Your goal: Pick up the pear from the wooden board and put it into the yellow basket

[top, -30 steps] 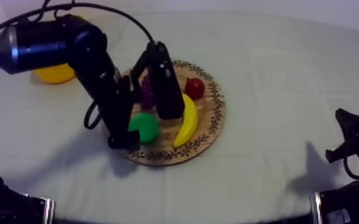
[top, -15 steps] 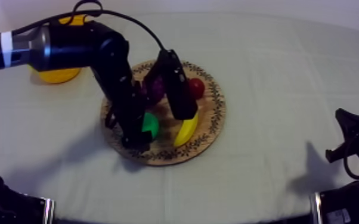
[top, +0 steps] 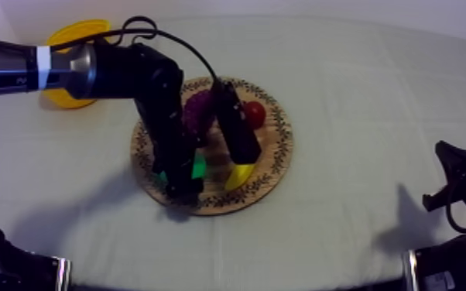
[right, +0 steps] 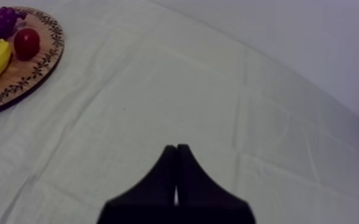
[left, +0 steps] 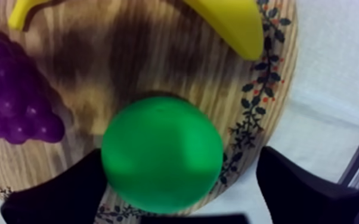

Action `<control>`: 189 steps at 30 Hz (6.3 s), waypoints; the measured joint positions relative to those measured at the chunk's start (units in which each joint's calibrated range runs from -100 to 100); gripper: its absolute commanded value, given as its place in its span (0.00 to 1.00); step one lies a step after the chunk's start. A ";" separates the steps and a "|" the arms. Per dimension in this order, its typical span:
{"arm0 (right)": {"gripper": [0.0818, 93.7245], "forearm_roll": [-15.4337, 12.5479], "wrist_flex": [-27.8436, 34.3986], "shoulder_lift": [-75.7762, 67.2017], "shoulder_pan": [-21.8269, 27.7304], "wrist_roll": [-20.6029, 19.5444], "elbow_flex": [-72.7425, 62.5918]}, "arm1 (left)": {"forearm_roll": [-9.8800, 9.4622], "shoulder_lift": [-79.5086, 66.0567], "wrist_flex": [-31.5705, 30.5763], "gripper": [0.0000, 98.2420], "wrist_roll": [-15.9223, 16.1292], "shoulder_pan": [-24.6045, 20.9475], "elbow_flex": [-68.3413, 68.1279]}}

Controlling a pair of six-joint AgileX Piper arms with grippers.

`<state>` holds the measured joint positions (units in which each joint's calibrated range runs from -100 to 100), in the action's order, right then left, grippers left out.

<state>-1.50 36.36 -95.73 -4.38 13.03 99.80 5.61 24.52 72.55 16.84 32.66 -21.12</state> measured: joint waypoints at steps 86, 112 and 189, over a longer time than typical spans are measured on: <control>0.00 0.00 0.00 0.00 0.00 0.00 0.00 | -3.30 -24.28 18.42 0.53 -16.84 -3.49 16.44; 0.00 0.00 0.00 0.00 0.00 0.00 0.00 | -1.51 -22.02 19.73 0.55 -33.62 -9.65 19.16; 0.00 0.00 0.00 0.00 0.00 0.00 0.00 | -4.13 22.40 23.91 0.58 -16.84 -36.70 60.22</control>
<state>-1.50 36.36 -95.73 -4.38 13.03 99.80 1.48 46.92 96.47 0.00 -4.04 39.11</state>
